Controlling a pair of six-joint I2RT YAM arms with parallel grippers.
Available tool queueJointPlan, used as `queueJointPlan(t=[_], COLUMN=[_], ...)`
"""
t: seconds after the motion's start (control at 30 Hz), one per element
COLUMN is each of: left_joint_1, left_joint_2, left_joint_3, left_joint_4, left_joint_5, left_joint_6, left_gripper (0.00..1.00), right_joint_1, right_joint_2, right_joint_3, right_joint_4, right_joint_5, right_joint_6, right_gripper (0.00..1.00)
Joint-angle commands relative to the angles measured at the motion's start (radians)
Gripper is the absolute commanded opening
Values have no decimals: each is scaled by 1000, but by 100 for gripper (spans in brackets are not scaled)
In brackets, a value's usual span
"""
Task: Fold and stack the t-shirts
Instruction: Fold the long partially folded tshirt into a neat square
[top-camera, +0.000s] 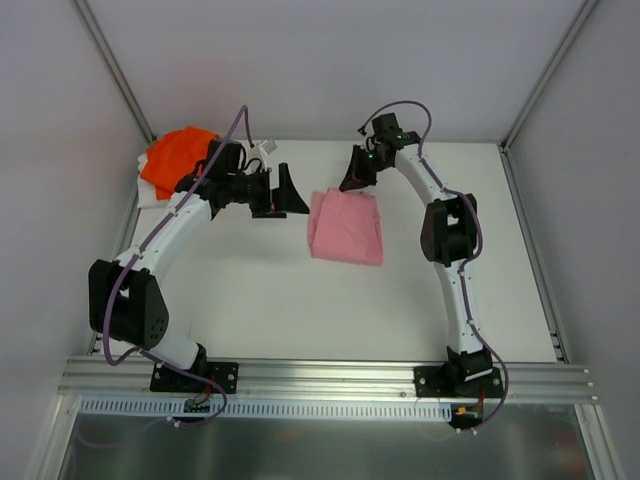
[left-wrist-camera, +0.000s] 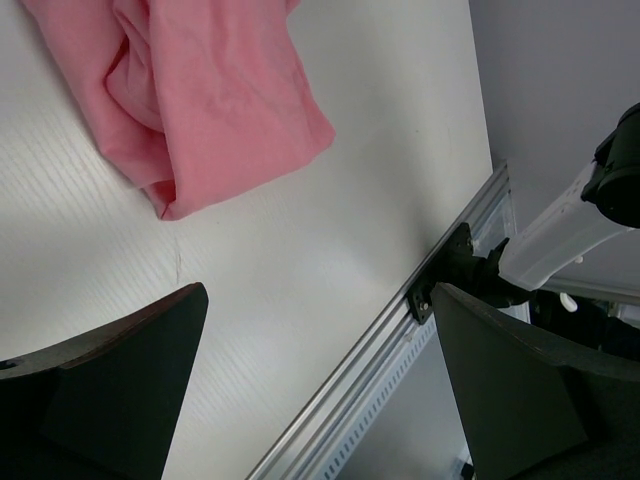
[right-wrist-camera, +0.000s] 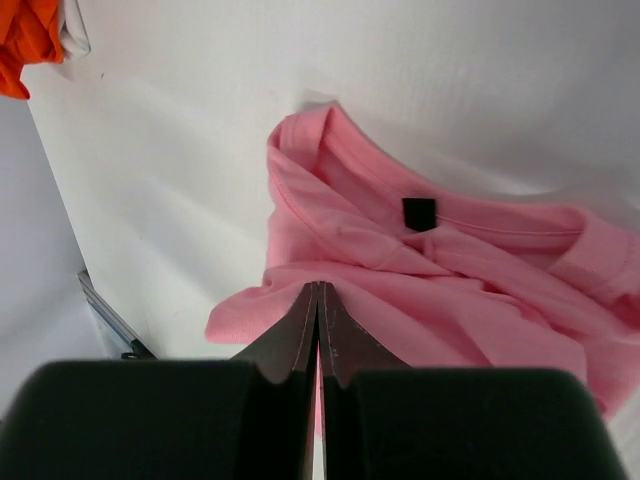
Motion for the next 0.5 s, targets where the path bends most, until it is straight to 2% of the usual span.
queueJointPlan(t=[0.0, 0.1, 0.17, 0.2, 0.27, 0.3, 0.33, 0.47], left_joint_1=[13, 11, 11, 11, 13, 13, 11, 11], left_joint_2=[-56, -75, -104, -116, -138, -142, -147, -126], left_joint_3=[-17, -35, -50, -64, -72, -81, -84, -84], left_joint_4=[6, 28, 78, 91, 111, 123, 131, 186], left_joint_5=[-2, -6, -1, -1, -18, -12, -7, 47], left_joint_6=[18, 13, 18, 18, 21, 21, 12, -11], left_gripper=[99, 99, 99, 99, 99, 99, 99, 99], right_joint_1=[50, 70, 71, 68, 68, 68, 67, 65], right_joint_2=[-24, -70, -157, -183, -284, -320, -352, -554], right_joint_3=[36, -11, -33, -19, -19, -30, -32, -134], right_joint_4=[30, 39, 34, 19, -1, -7, -19, -64], right_joint_5=[-30, 23, 66, 111, 155, 187, 203, 264], right_joint_6=[34, -2, -31, -67, -97, -111, -140, -216], right_gripper=[0, 0, 1, 11, 56, 96, 100, 100])
